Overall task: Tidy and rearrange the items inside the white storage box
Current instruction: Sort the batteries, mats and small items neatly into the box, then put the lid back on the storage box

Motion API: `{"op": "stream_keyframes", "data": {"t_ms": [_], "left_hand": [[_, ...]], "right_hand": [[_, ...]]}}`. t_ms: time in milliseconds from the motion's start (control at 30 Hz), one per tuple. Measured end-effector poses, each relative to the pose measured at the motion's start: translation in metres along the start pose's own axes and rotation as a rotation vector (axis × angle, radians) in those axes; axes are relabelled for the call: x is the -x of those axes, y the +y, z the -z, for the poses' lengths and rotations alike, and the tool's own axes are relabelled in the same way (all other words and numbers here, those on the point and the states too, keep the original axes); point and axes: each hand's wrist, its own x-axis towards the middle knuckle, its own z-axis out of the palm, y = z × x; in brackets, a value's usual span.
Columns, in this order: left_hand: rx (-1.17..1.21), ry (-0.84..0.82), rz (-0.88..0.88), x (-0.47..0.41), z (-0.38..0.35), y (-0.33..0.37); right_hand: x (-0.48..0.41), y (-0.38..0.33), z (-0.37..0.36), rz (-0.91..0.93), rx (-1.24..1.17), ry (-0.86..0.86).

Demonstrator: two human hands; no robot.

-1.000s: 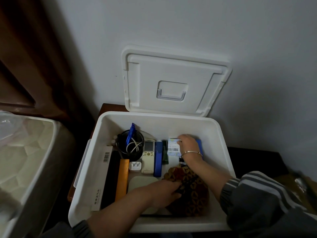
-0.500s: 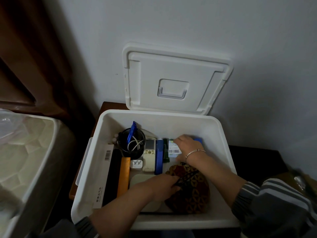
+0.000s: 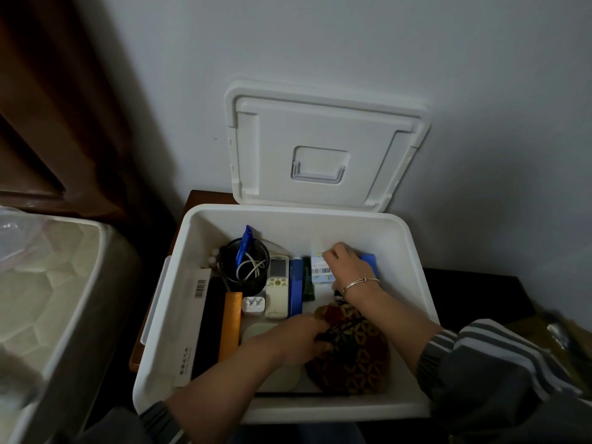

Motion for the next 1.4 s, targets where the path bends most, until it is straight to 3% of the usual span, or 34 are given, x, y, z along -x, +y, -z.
{"op": "stream_keyframes", "data": {"t_ms": [200,400,567,767,867,1000,1133,1233,1400], "left_hand": [[-0.046,0.050,-0.012,0.002,0.002,-0.002],[-0.039,0.127,-0.015,0.017,0.016,0.005],[-0.020,0.383,0.026,0.052,0.042,0.003],[0.082,0.806,0.096,0.080,0.104,-0.003],[0.091,0.989,0.165,0.072,0.140,-0.006],[0.113,1.083,0.215,0.044,0.177,-0.017],[0.148,1.049,0.348,0.004,0.203,-0.038],[0.233,1.019,0.433,-0.024,0.214,-0.055],[0.404,0.989,0.466,-0.058,0.230,-0.076]], "right_hand": [[0.015,0.001,0.024,-0.072,-0.067,0.028],[0.062,0.019,0.059,-0.088,-0.275,0.267],[0.105,0.046,0.074,-0.081,-0.490,0.593],[0.108,0.081,0.096,-0.293,-0.600,0.790],[0.088,0.095,0.106,-0.339,-0.642,0.774],[0.043,0.106,0.111,-0.420,-0.719,0.662],[-0.005,0.111,0.110,-0.575,-0.969,0.501],[-0.034,0.111,0.104,-0.680,-1.163,0.472],[-0.070,0.116,0.095,-0.766,-1.217,0.479]]}}
